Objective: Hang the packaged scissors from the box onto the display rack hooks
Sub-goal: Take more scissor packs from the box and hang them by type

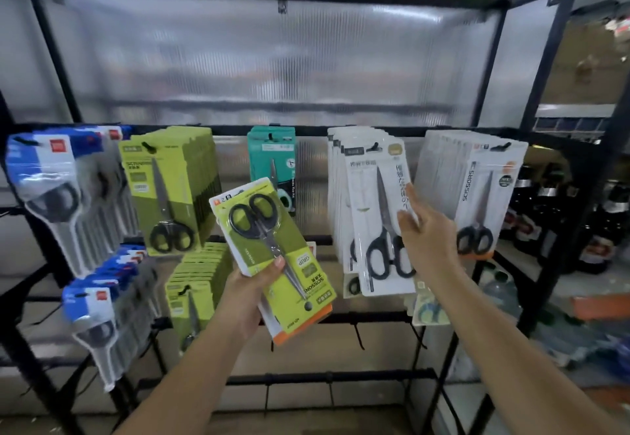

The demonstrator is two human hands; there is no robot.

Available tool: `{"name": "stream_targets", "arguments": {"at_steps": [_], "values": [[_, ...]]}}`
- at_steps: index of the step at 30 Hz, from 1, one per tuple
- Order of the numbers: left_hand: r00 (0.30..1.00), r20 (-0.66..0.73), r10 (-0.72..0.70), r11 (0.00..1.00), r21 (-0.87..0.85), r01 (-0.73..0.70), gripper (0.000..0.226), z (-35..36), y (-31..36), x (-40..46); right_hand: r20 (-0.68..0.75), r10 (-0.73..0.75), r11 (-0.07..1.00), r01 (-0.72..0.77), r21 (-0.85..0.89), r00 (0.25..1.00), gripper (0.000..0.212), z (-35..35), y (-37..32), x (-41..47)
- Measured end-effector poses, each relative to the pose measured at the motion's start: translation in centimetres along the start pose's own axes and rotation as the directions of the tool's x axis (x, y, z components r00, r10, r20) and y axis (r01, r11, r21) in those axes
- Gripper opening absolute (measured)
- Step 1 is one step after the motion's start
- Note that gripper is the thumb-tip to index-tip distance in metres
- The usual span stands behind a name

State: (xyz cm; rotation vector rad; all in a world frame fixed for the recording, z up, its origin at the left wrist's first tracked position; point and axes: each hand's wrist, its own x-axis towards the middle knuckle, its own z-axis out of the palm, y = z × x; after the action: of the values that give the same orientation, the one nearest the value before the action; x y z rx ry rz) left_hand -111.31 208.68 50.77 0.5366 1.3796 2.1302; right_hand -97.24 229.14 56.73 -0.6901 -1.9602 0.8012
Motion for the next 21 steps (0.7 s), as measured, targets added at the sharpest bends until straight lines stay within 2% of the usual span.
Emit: {"name": "stream_targets", "arguments": {"at_steps": [5, 7, 8, 9, 10, 12, 13, 14, 17, 21], "values": [[0.999, -0.039, 0.014, 1.0, 0.009, -0.014, 0.035, 0.2, 0.6, 0.2, -0.013, 0.026, 0.995, -0.028, -0.097, 1.0, 0.059, 1.4, 0.6, -1.3], [0.999, -0.052, 0.016, 1.0, 0.007, -0.015, 0.037, 0.4, 0.5, 0.2, -0.081, -0.026, 0.999, 0.028, 0.016, 0.996, 0.047, 2.2, 0.6, -2.9], [0.998, -0.055, 0.016, 1.0, 0.006, -0.016, 0.038, 0.6, 0.5, 0.1, -0.07, -0.048, 0.993, 0.055, 0.106, 0.996, 0.038, 2.6, 0.3, -3.8], [0.998, -0.059, 0.019, 1.0, 0.004, -0.018, 0.039, 0.9, 0.5, 0.1, 0.009, -0.053, 0.979, 0.05, 0.198, 0.999, 0.031, 3.1, -0.2, -4.7], [0.998, -0.064, 0.025, 1.0, -0.001, -0.025, 0.038, 1.0, 0.4, 0.0, 0.166, -0.03, 0.964, -0.016, 0.266, 0.986, 0.029, 3.7, -0.8, -5.5], [0.996, -0.081, 0.042, 0.998, -0.037, -0.045, 0.039, 1.4, 0.2, -0.1, 0.511, 0.068, 0.938, -0.229, 0.26, 0.857, 0.034, 4.9, -1.9, -6.6], [0.994, -0.094, 0.049, 0.996, -0.064, -0.055, 0.041, 1.4, 0.1, -0.2, 0.602, 0.105, 0.921, -0.306, 0.242, 0.791, 0.034, 5.5, -2.0, -6.9], [0.993, -0.108, 0.053, 0.994, -0.087, -0.063, 0.042, 1.3, 0.1, -0.2, 0.636, 0.126, 0.901, -0.355, 0.247, 0.761, 0.03, 6.0, -2.0, -7.0], [0.989, -0.137, 0.059, 0.986, -0.146, -0.079, 0.039, 0.2, 0.5, -0.4, 0.609, 0.146, 0.825, -0.435, 0.36, 0.78, 0.016, 6.7, -1.8, -7.2], [0.979, -0.191, 0.064, 0.983, -0.157, -0.095, 0.053, -2.2, 0.8, -1.0, 0.557, 0.212, 0.67, -0.535, 0.515, 0.803, 0.021, 7.9, -1.6, -7.8]]}}
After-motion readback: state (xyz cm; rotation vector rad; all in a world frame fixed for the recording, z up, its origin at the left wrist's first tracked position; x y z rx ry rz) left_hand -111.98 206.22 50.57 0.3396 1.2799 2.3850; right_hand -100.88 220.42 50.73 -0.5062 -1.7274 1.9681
